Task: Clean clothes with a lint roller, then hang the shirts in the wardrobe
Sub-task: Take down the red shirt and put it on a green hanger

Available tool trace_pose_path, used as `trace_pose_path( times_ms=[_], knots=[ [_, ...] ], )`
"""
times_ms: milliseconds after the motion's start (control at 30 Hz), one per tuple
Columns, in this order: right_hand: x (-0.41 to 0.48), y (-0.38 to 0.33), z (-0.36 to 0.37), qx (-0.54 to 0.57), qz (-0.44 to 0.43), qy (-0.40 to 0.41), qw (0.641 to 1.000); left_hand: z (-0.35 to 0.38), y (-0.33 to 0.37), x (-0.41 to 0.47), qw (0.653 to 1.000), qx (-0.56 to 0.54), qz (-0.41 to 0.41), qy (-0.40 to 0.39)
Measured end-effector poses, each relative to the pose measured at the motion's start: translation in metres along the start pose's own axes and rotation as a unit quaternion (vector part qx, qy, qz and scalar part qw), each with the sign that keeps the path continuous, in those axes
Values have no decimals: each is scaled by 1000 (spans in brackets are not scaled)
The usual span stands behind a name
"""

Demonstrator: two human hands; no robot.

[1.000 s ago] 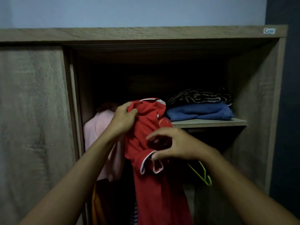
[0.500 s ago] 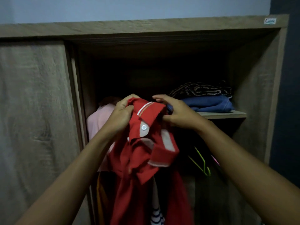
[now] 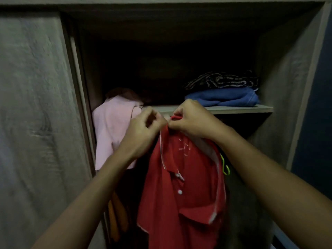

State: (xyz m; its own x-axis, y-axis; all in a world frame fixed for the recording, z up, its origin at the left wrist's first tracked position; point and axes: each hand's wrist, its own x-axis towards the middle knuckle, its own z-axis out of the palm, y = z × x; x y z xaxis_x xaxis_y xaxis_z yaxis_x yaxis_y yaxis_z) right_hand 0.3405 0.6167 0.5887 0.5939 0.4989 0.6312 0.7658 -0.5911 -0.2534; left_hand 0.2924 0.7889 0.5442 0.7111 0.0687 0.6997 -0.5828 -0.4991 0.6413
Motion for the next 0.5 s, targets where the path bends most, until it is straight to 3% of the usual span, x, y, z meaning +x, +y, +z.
trace_pose_path(
  times_ms=[167, 367, 500],
  knots=[
    [-13, 8, 3, 49, 51, -11, 997, 31, -19, -40, 985, 171, 27, -4],
    [-35, 33, 9, -38, 50, -18, 998, 43, -33, -40, 982, 180, 40, 46],
    [-72, 72, 33, -75, 138, -90, 984, 47, -49, -42, 983, 168, 7, 70]
  ],
)
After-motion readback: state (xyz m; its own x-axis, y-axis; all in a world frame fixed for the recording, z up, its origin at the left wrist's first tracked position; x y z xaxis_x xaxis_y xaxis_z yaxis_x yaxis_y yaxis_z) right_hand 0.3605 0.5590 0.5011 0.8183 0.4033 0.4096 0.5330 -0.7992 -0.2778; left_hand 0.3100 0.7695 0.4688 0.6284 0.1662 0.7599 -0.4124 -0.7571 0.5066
